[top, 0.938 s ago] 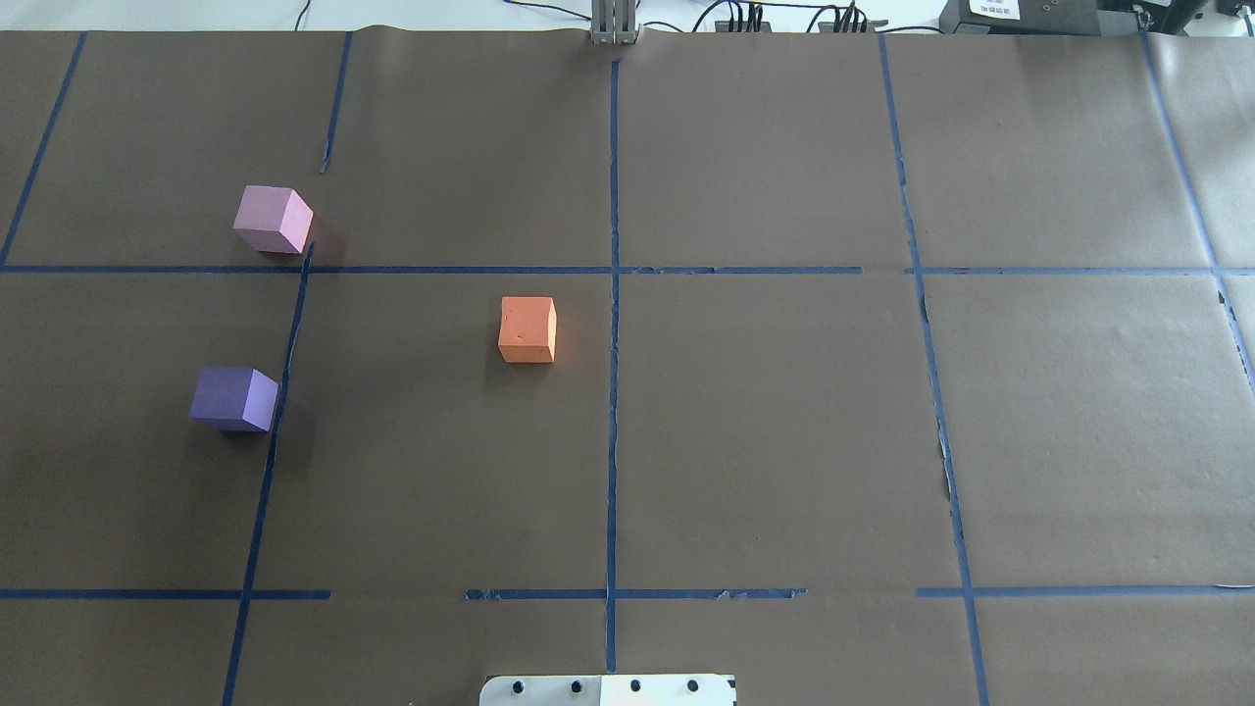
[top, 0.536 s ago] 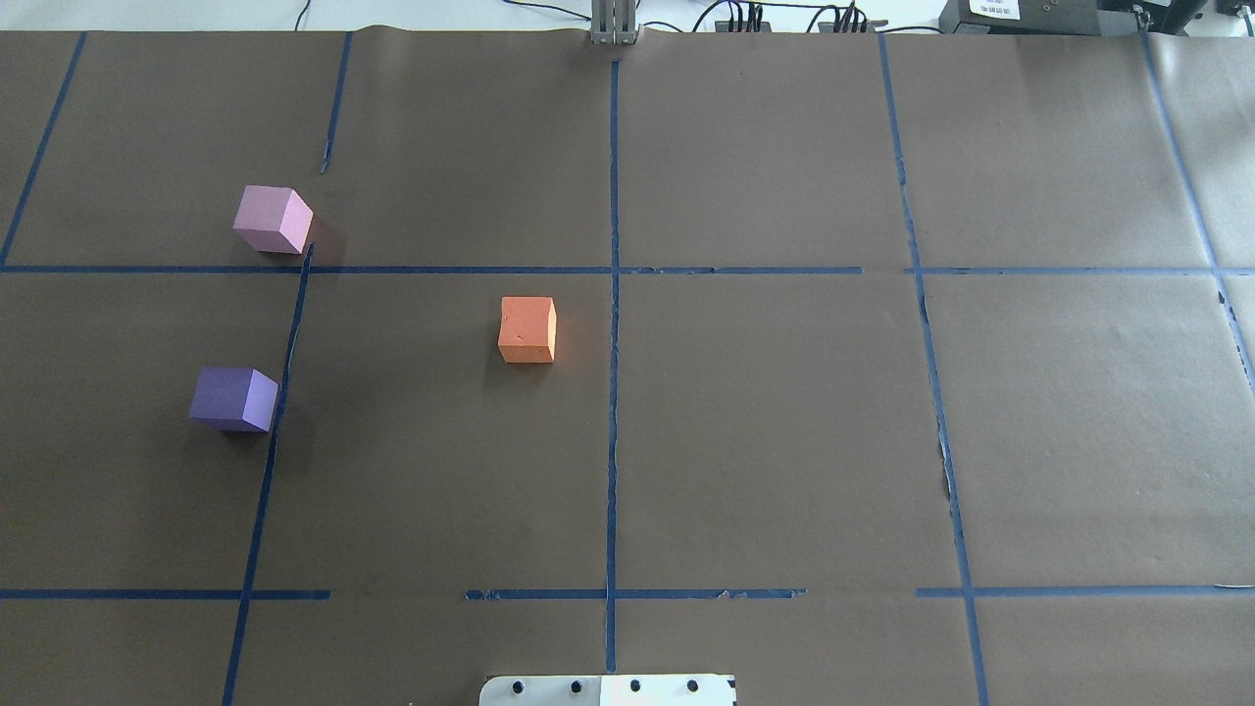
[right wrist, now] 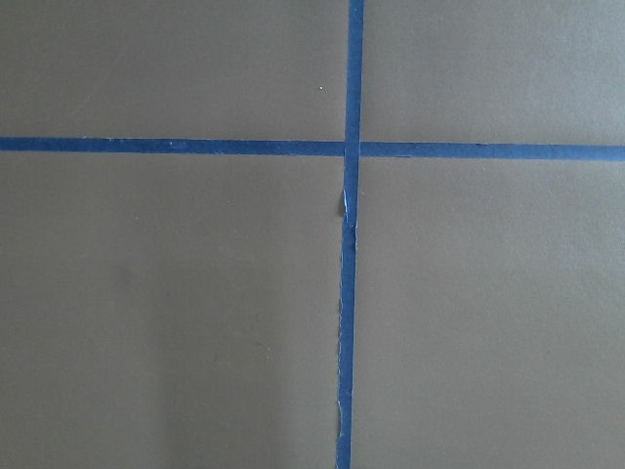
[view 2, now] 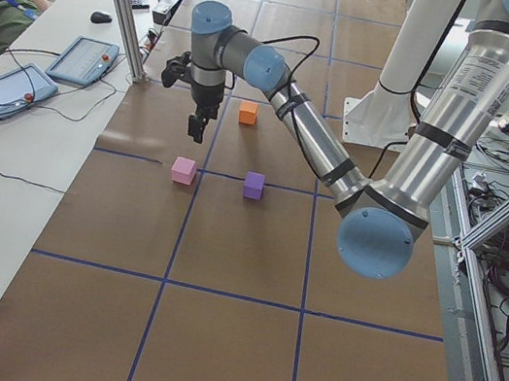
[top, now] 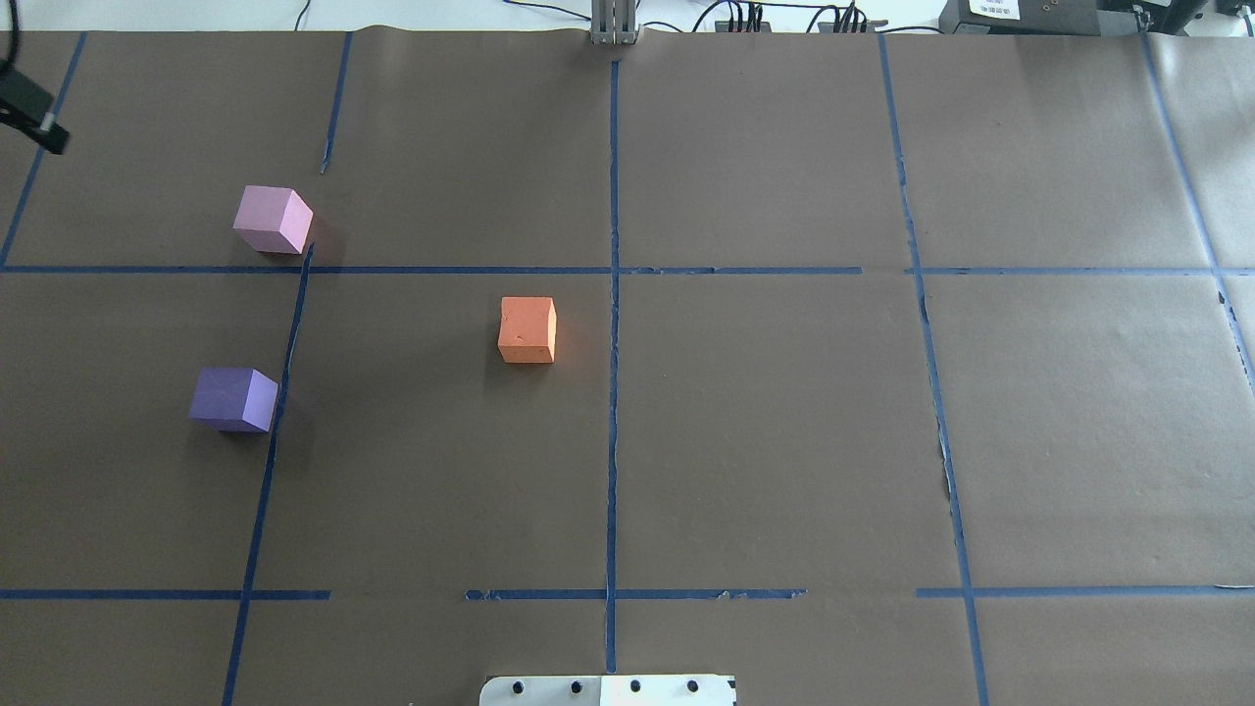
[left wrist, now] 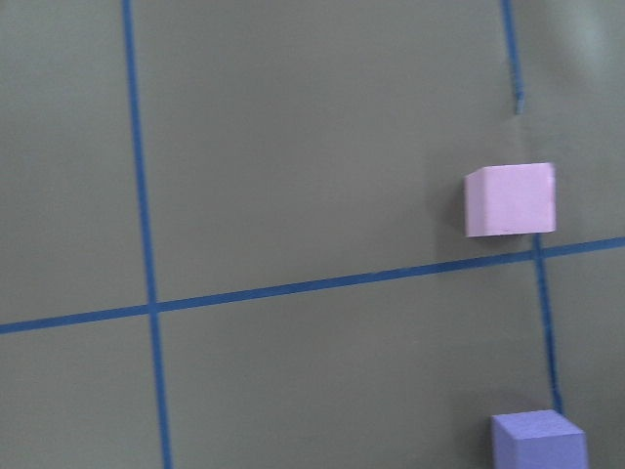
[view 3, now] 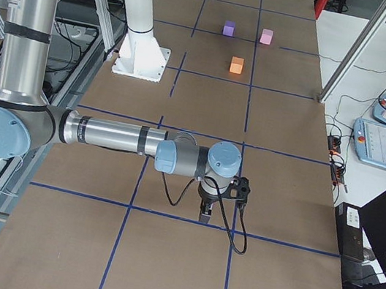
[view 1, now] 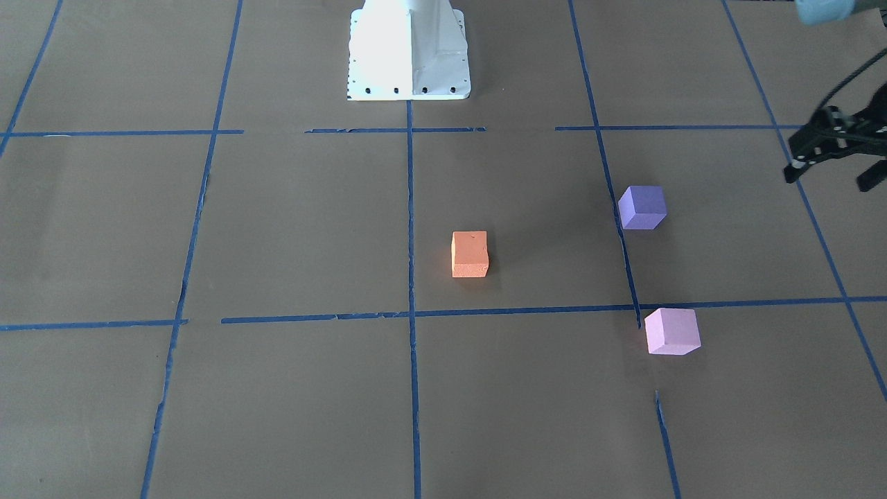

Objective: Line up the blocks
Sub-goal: 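Move the left gripper over the orange cube, then lower the left gripper and close it on the orange cube, then lift the orange cube and carry it toward the pink and purple cubes, then lower the orange cube between the pink and purple cubes and release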

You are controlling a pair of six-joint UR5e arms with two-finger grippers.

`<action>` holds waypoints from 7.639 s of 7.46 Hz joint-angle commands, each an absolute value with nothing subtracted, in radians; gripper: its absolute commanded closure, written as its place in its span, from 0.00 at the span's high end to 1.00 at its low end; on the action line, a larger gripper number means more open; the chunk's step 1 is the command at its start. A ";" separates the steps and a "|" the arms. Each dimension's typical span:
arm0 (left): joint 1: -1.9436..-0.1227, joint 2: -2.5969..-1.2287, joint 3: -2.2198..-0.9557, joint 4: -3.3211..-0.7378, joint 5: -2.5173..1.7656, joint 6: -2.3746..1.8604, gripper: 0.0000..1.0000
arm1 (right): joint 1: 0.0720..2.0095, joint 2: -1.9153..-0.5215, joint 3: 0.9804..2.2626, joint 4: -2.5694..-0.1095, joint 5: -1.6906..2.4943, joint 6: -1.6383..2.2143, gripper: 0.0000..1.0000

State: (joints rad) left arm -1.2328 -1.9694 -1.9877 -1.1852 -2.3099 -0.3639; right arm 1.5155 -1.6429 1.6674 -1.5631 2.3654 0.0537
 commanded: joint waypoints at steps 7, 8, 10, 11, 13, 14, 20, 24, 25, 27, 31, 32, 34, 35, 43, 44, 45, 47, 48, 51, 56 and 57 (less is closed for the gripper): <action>-0.687 -2.206 -1.806 -1.455 -2.079 -0.996 1.00 | 1.514 -1.643 1.667 -1.563 2.365 0.054 1.00; -0.683 -2.250 -1.725 -1.474 -2.079 -1.043 1.00 | 1.516 -1.643 1.667 -1.563 2.365 0.054 1.00; -0.681 -2.345 -1.567 -1.492 -2.079 -1.098 1.00 | 1.516 -1.643 1.667 -1.563 2.365 0.054 1.00; -0.681 -2.347 -1.536 -1.538 -2.079 -1.141 1.00 | 1.516 -1.643 1.667 -1.563 2.365 0.054 1.00; -0.672 -2.361 -1.470 -1.596 -2.071 -1.155 1.00 | 1.516 -1.643 1.667 -1.563 2.365 0.052 1.00; -0.667 -2.362 -1.456 -1.618 -2.063 -1.169 1.00 | 1.516 -1.643 1.667 -1.563 2.365 0.054 1.00; -0.607 -2.361 -1.388 -1.698 -1.973 -1.181 1.00 | 1.516 -1.643 1.667 -1.563 2.365 0.052 1.00; -0.603 -2.362 -1.367 -1.729 -1.970 -1.198 0.78 | 1.514 -1.643 1.667 -1.563 2.365 0.054 1.00; -0.603 -2.367 -1.368 -1.729 -1.970 -1.201 0.32 | 1.516 -1.643 1.667 -1.563 2.365 0.054 1.00; -0.603 -2.365 -1.391 -1.721 -1.970 -1.201 0.00 | 1.516 -1.643 1.667 -1.563 2.365 0.054 1.00; -0.710 -2.239 -1.685 -1.510 -2.005 -1.170 0.00 | 1.516 -1.643 1.667 -1.563 2.365 0.054 1.00; -0.719 -2.124 -1.772 -1.526 -2.016 -1.164 0.00 | 1.514 -1.643 1.667 -1.563 2.365 0.054 1.00; -0.782 -2.033 -1.789 -1.539 -2.025 -1.024 0.00 | 1.514 -1.643 1.667 -1.563 2.365 0.054 1.00; -0.810 -1.990 -1.786 -1.564 -2.039 -0.962 0.00 | 1.516 -1.643 1.667 -1.563 2.365 0.054 1.00; -0.894 -1.896 -1.654 -1.720 -2.144 -0.830 0.00 | 1.516 -1.643 1.667 -1.563 2.365 0.054 1.00; -0.896 -1.896 -1.641 -1.718 -2.160 -0.830 0.00 | 1.514 -1.643 1.667 -1.563 2.365 0.054 1.00; -0.894 -1.898 -1.631 -1.720 -2.161 -0.830 0.00 | 1.516 -1.643 1.667 -1.563 2.365 0.054 1.00; -0.893 -1.899 -1.605 -1.721 -2.168 -0.833 0.00 | 1.516 -1.643 1.667 -1.563 2.365 0.054 1.00; -0.893 -1.899 -1.597 -1.721 -2.168 -0.831 0.00 | 1.516 -1.643 1.667 -1.563 2.365 0.054 1.00; -0.893 -1.899 -1.580 -1.723 -2.168 -0.830 0.00 | 1.516 -1.643 1.667 -1.563 2.365 0.054 1.00; -0.894 -1.902 -1.578 -1.744 -2.166 -0.824 1.00 | 1.516 -1.643 1.667 -1.563 2.365 0.054 1.00; -0.894 -1.902 -1.578 -1.744 -2.166 -0.825 1.00 | 1.516 -1.643 1.667 -1.563 2.365 0.054 1.00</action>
